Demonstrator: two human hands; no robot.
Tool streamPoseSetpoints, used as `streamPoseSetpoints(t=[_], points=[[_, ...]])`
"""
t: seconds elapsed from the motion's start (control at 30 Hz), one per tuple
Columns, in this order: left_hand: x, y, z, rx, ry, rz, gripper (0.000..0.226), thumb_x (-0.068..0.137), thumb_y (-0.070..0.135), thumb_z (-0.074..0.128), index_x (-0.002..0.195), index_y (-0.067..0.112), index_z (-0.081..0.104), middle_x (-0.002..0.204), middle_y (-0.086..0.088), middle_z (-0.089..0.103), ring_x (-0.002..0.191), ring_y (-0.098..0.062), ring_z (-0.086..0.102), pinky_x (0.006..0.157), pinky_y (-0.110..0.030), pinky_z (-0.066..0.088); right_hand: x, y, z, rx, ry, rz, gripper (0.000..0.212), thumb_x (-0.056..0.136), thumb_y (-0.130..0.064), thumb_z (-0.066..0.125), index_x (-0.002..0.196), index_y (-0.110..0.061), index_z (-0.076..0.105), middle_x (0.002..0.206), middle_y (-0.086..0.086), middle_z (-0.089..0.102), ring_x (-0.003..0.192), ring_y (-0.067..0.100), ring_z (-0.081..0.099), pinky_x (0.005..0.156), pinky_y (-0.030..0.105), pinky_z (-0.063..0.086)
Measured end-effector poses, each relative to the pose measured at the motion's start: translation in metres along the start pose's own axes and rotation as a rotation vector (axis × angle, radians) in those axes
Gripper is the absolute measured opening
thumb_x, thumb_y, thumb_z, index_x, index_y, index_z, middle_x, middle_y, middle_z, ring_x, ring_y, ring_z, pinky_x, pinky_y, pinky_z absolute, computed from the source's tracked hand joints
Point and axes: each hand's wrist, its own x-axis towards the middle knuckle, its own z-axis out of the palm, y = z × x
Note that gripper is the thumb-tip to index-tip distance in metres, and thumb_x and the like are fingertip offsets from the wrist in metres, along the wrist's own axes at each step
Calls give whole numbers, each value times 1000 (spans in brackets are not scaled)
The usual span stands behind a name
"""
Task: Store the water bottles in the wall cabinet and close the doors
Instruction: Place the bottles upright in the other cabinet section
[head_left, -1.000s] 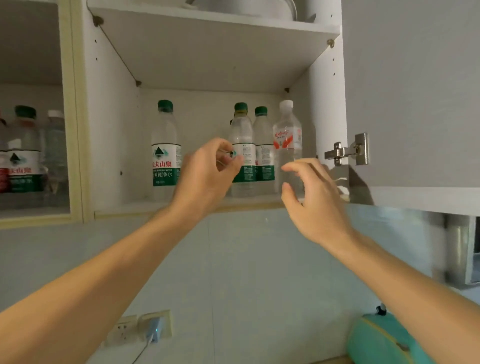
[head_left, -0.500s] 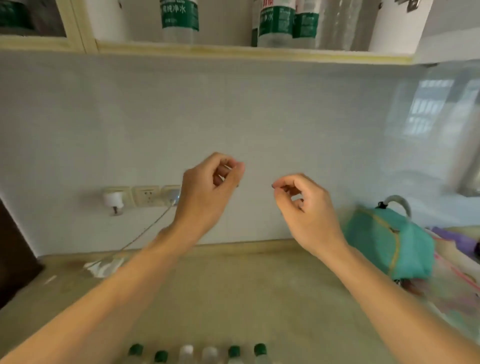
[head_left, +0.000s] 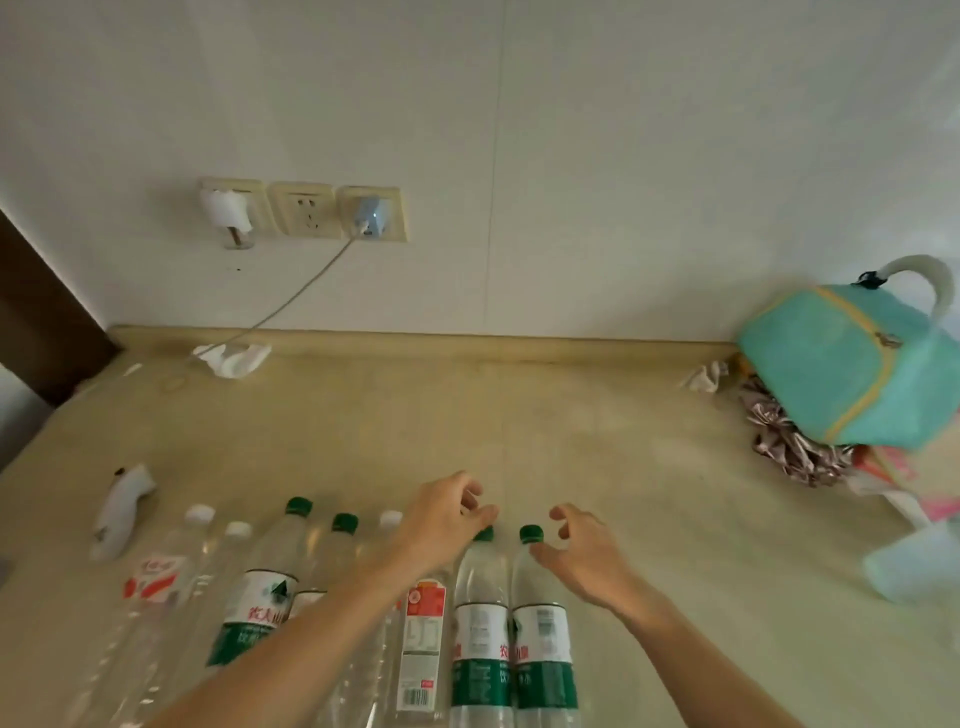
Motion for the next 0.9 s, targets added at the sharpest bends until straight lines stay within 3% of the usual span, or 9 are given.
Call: streamPoseSetpoints(t=[0.1, 0.3, 0.4, 0.47, 0.63, 0.73, 0.83, 0.9], points=[[3, -11, 19, 25, -21, -57, 41, 93, 37, 70, 127, 18, 60, 119, 4, 66, 101, -9, 62, 90, -26, 52, 2, 14, 18, 39, -36, 80, 72, 89, -44, 70, 149, -16, 41, 141, 9, 52, 125, 24, 54, 98, 31, 45], [10, -11, 39, 166, -46, -105, 40, 93, 32, 71, 130, 20, 59, 128, 1, 66, 111, -15, 63, 89, -28, 49, 5, 18, 34, 195, -72, 159, 83, 85, -43, 75, 152, -13, 37, 142, 11, 54, 123, 27, 57, 96, 36, 51], [13, -9, 44, 209, -58, -140, 41, 93, 33, 70, 130, 20, 57, 127, -1, 67, 112, -20, 63, 93, -35, 51, 4, 15, 37, 221, -77, 165, 79, 86, -42, 75, 150, -11, 41, 137, 8, 58, 113, 20, 59, 76, 25, 49], [16, -9, 47, 190, -68, -184, 51, 93, 34, 70, 138, 19, 50, 131, -4, 64, 118, -25, 61, 98, -36, 49, 4, 14, 39, 232, -78, 156, 71, 87, -41, 75, 145, -11, 48, 124, 2, 61, 100, 14, 58, 62, 18, 42], [22, -8, 51, 77, -57, -245, 55, 93, 28, 70, 142, 17, 46, 134, -6, 61, 120, -24, 58, 88, -28, 41, 5, 20, 37, 369, -84, 189, 57, 85, -34, 77, 134, -13, 56, 112, 2, 66, 93, 15, 65, 65, 25, 52], [21, -10, 48, -66, -51, -239, 55, 91, 25, 73, 140, 19, 49, 124, 3, 64, 108, -14, 64, 80, -17, 45, 3, 27, 35, 465, -70, 188, 49, 83, -30, 79, 126, -14, 61, 106, 3, 70, 92, 18, 68, 74, 33, 58], [17, -10, 42, -304, -80, -247, 53, 87, 19, 78, 134, 23, 55, 102, 14, 67, 73, 3, 70, 51, -5, 45, 0, 30, 30, 544, -28, 146, 44, 83, -28, 80, 123, -17, 63, 101, -1, 70, 87, 13, 69, 64, 23, 52], [14, -8, 36, -430, -84, -238, 52, 85, 15, 80, 132, 22, 58, 103, 10, 70, 74, 7, 70, 57, -7, 51, -1, 29, 22, 562, 20, 70, 41, 83, -29, 81, 119, -20, 64, 101, -4, 69, 89, 11, 68, 64, 20, 50]])
